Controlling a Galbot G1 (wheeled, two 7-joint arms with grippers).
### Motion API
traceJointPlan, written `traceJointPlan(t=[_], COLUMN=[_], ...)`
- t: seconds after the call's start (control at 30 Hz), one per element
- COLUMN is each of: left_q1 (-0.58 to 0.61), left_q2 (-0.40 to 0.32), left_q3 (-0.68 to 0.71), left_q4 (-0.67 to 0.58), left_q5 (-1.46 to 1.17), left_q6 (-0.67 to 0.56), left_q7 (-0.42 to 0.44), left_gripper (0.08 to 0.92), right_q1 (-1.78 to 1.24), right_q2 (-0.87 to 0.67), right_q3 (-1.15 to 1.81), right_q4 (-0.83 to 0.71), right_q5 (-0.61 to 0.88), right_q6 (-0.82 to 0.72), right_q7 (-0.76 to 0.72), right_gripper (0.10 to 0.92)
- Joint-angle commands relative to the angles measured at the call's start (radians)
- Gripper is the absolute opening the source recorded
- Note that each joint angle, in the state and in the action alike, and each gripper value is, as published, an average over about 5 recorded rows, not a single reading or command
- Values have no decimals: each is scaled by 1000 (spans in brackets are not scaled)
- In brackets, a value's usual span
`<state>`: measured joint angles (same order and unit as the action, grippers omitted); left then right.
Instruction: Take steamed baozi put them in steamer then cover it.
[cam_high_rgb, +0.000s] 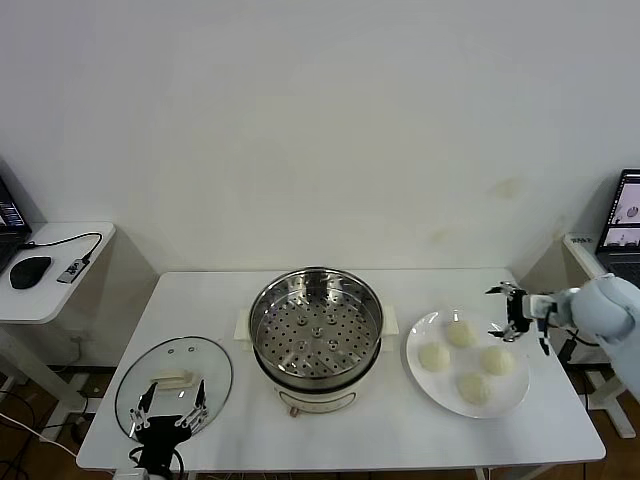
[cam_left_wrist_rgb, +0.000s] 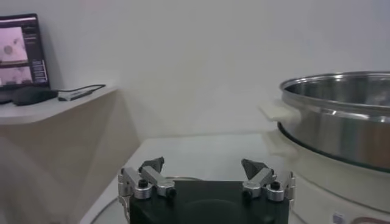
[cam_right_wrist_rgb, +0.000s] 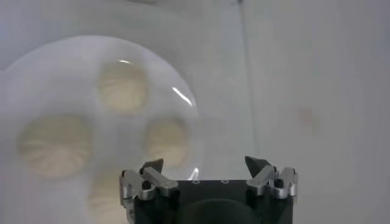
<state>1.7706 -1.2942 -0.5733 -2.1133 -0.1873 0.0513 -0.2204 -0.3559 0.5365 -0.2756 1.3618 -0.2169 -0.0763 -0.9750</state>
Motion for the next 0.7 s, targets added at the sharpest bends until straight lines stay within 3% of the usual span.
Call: traceJointPlan(t=[0.03, 0.7], left_q1=[-3, -8], left_q2=[0, 2], left_q3=[-16, -39], left_q4=[1, 11], left_q5=[9, 11], left_q6=[4, 2], left_q7=[-10, -10], left_gripper=[823, 823], right_q1=[308, 246], right_q2=[89, 238], right_q3=[-372, -356], right_q4=[-216, -348], right_q5=[5, -72], right_q6=[13, 11], right_q7=[-128, -52], right_gripper=[823, 823])
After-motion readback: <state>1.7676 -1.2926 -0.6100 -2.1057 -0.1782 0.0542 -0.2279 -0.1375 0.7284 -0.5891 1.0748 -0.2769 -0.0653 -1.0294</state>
